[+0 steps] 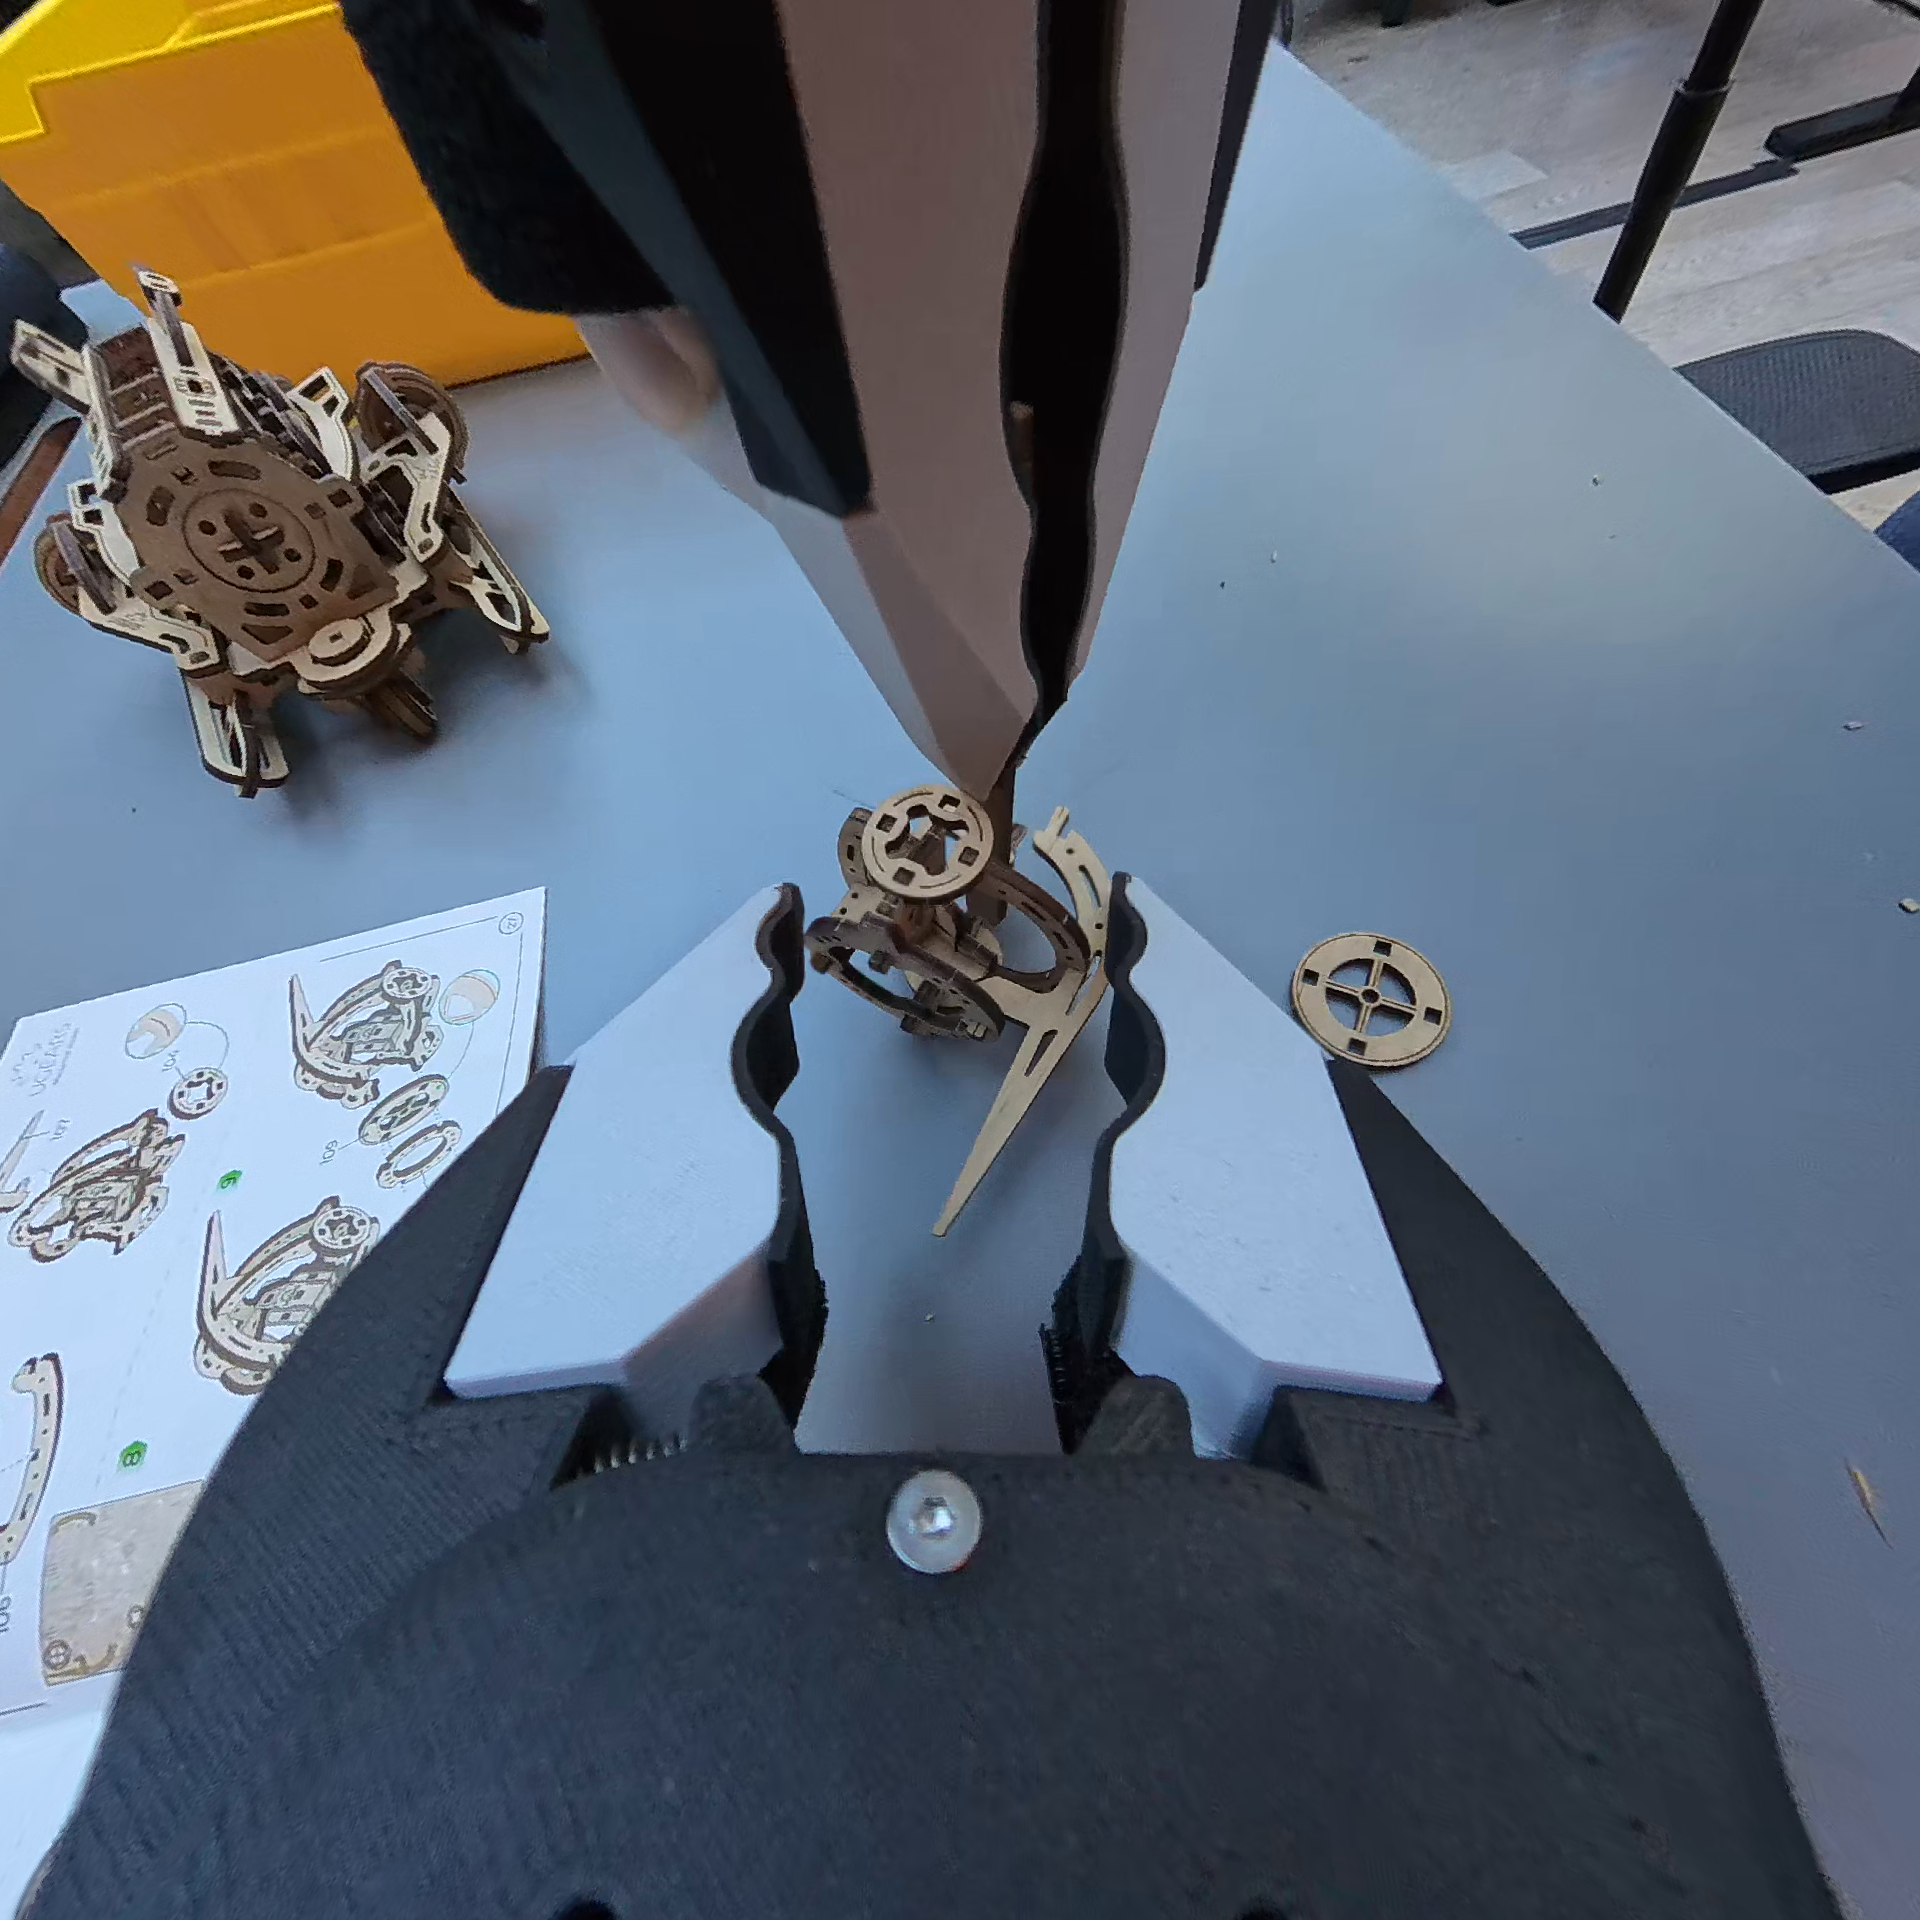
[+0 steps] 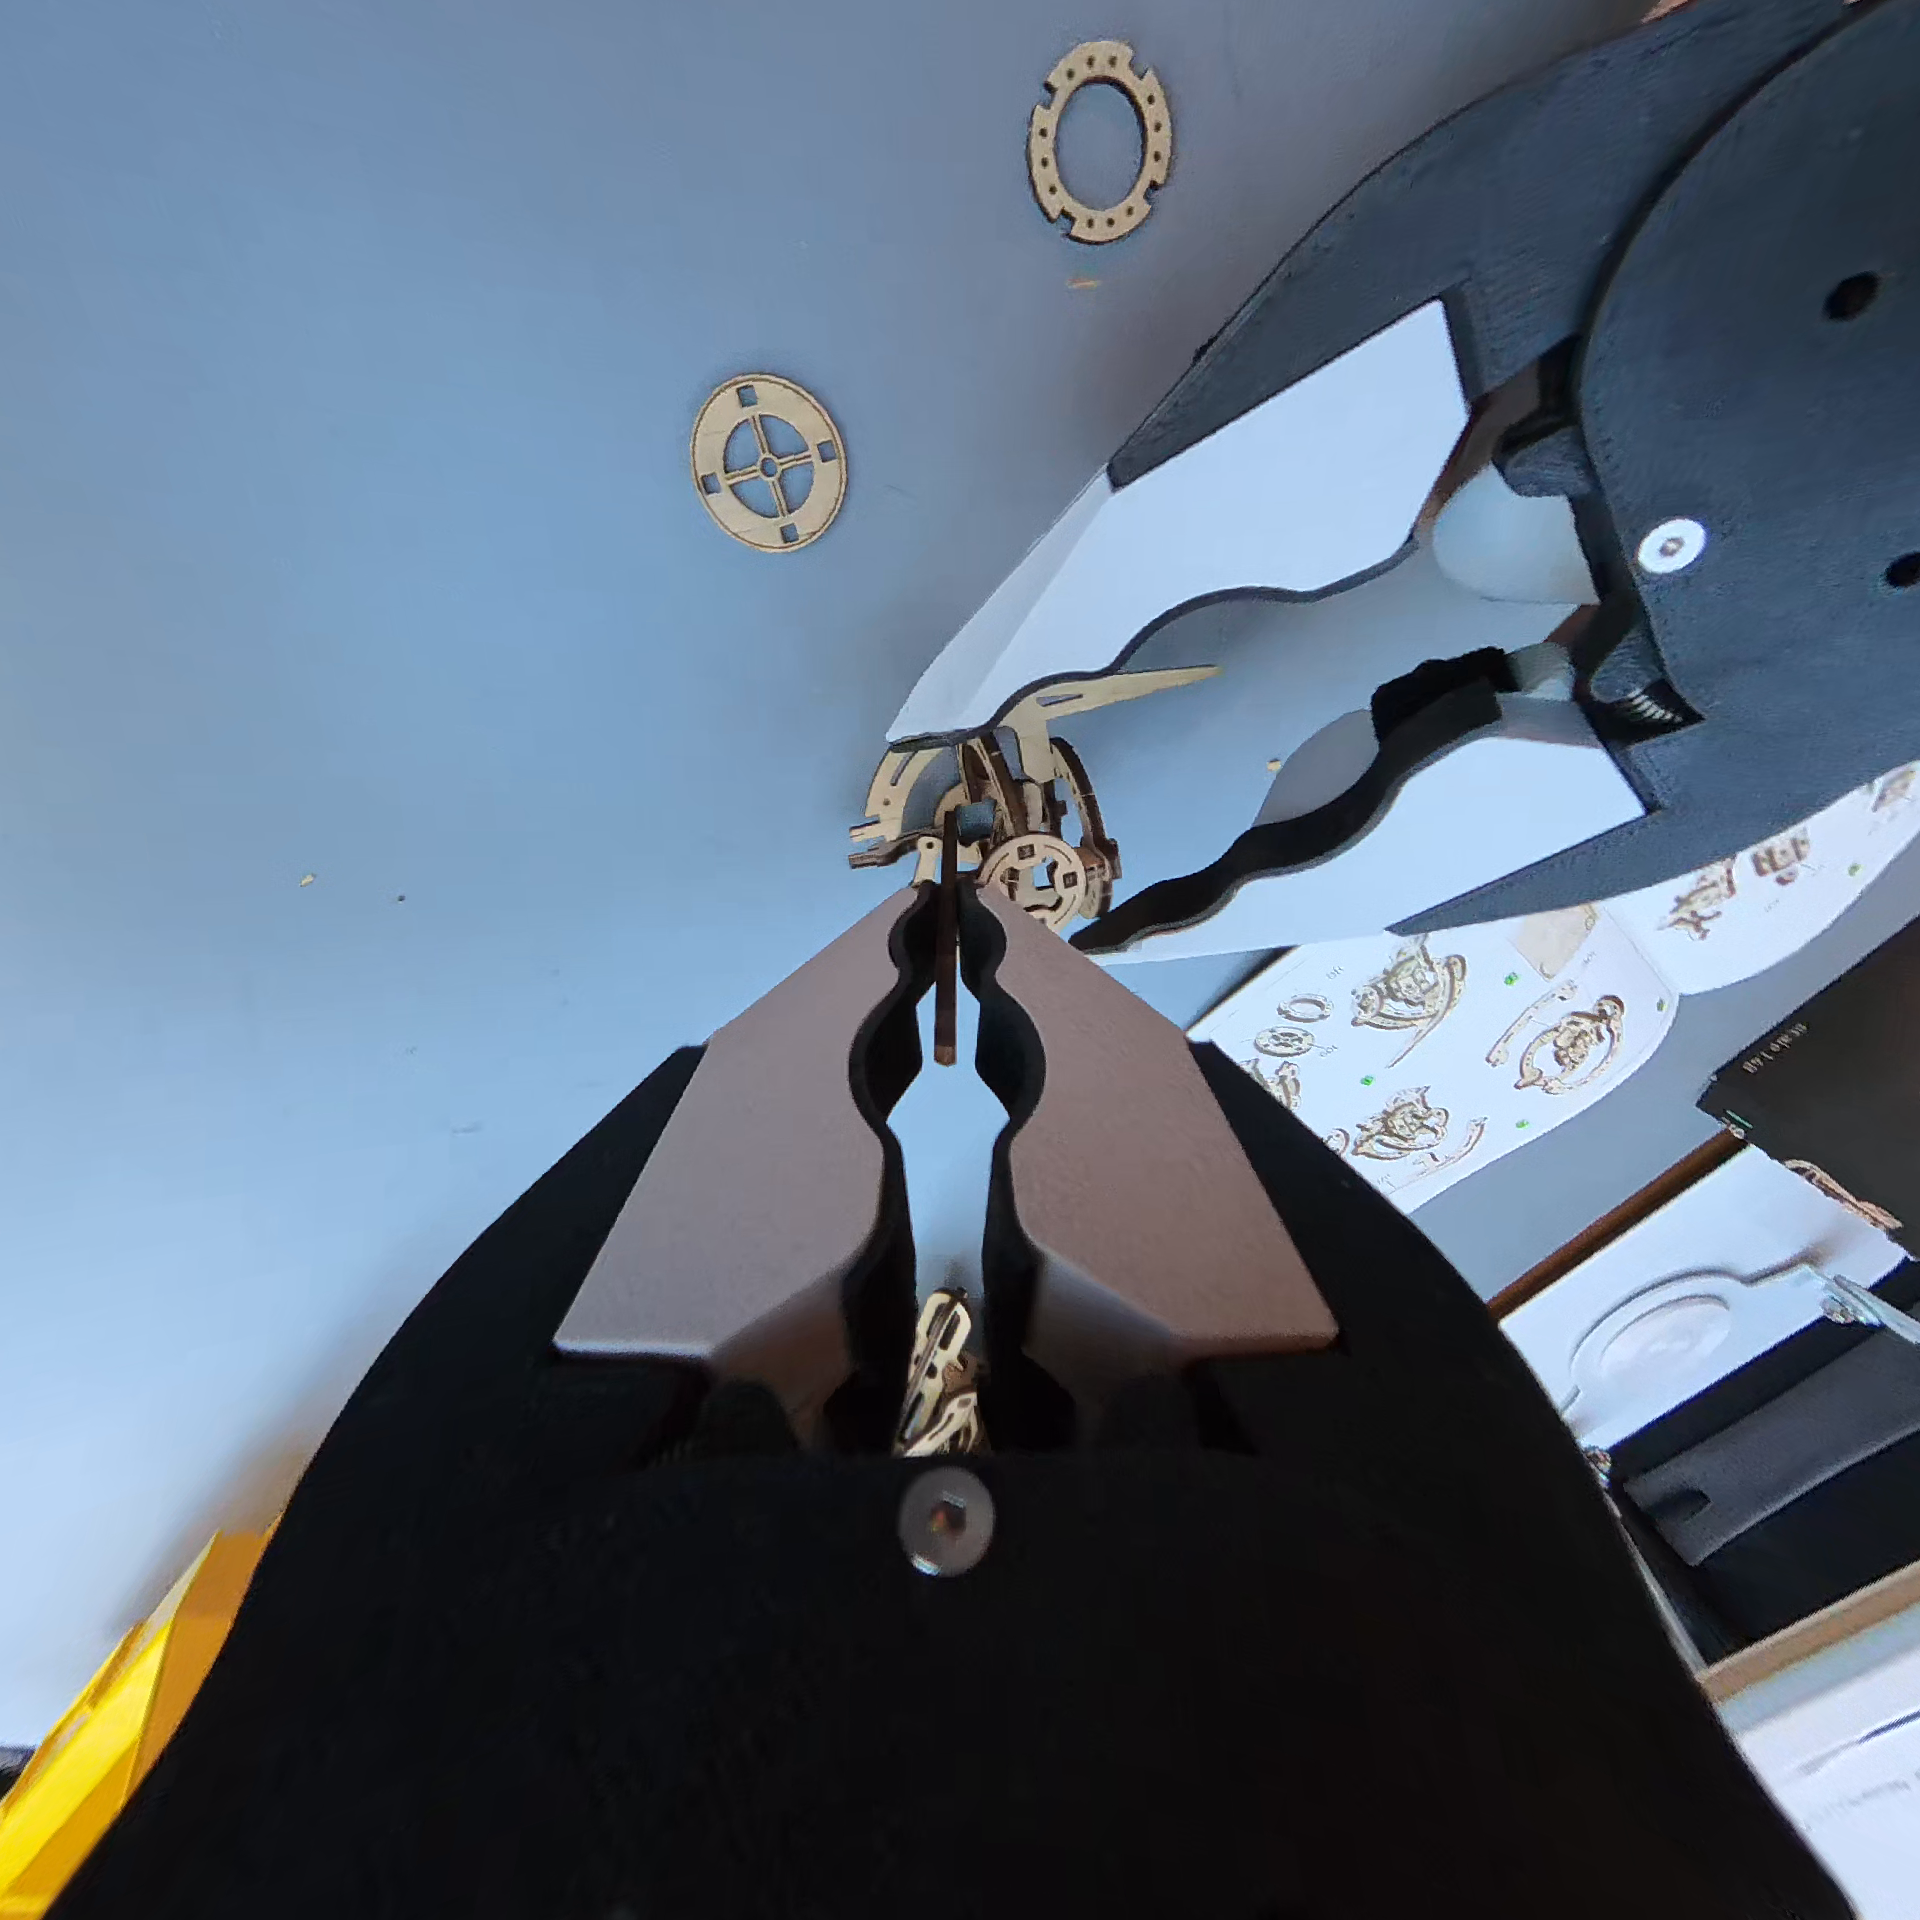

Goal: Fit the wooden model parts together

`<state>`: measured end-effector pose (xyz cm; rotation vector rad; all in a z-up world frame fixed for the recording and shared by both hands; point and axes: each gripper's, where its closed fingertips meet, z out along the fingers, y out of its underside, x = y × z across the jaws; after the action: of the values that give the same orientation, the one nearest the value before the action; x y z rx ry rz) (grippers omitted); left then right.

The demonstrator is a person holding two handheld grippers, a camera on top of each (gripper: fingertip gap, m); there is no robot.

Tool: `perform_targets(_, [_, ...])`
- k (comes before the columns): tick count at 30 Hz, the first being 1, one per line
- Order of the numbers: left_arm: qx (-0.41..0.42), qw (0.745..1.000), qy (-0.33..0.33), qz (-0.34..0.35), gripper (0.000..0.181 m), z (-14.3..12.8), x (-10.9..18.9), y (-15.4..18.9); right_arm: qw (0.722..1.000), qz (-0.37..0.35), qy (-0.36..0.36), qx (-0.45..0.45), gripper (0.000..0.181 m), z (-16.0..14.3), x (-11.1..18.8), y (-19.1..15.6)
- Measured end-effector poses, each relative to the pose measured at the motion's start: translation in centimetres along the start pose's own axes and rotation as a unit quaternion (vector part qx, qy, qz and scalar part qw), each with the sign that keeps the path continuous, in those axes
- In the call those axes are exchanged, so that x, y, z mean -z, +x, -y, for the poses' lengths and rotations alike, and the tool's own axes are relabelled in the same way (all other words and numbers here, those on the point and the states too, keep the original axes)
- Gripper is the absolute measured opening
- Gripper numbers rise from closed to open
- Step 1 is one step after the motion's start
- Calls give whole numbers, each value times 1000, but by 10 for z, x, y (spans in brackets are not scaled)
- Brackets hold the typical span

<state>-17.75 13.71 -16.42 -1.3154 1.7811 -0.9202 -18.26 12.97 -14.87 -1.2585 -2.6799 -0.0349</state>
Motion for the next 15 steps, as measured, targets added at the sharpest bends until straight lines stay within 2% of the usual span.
perform_targets(7, [3, 1000, 5, 10, 58, 2, 1, -1, 997, -62, 34, -11, 1, 3, 11, -2])
perform_targets(11, [2, 999, 9, 33, 61, 11, 14, -2, 991, -121, 59, -23, 1, 4, 26, 0])
perform_targets(15, [-33, 997, 12, 75, 44, 33, 33, 6, 980, -150, 115, -57, 1, 12, 49, -3])
